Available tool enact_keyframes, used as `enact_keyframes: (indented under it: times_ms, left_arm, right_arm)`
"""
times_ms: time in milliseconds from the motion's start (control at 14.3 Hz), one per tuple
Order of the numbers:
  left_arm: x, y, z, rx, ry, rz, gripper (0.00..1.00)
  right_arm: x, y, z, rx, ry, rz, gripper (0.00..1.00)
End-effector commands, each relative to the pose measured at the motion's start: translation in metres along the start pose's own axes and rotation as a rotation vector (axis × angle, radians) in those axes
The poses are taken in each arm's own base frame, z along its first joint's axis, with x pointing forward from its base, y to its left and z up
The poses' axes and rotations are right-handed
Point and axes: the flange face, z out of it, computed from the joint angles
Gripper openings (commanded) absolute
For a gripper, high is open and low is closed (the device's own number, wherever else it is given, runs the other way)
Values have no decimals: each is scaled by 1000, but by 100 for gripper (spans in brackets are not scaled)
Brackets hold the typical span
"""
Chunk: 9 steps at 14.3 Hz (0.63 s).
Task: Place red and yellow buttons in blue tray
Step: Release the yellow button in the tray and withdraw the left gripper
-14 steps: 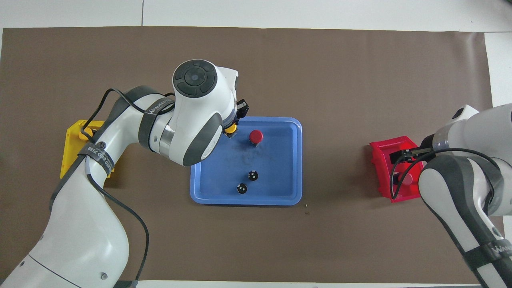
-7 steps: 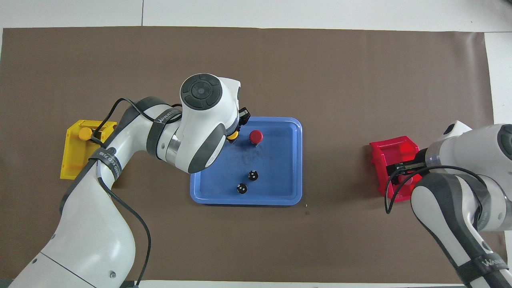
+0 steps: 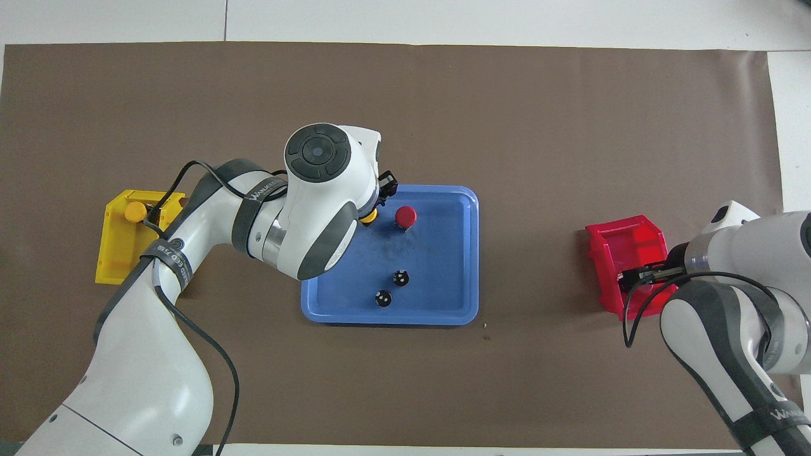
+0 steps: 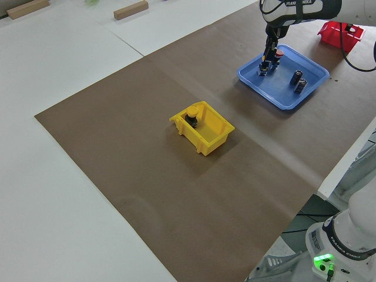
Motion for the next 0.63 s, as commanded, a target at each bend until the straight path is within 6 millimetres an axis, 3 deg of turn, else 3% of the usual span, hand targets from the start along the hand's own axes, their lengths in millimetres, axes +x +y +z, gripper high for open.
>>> enact_keyframes:
  times_ms: [0, 139, 348, 557]
  left_arm:
    - [-2, -5, -6, -12, -2, -16, 77]
    - [-1, -10, -26, -11, -4, -23, 81]
    - [3, -29, -54, 40, -18, 15, 100]
    - [37, -61, -75, 91, -35, 108, 100]
  right_arm:
    - [-11, -1, 1, -2, 9, -20, 69]
    - [-14, -2, 2, -1, 6, -20, 68]
    - [-19, -2, 8, 2, -1, -22, 68]
    - [-20, -3, 7, 2, 0, -23, 60]
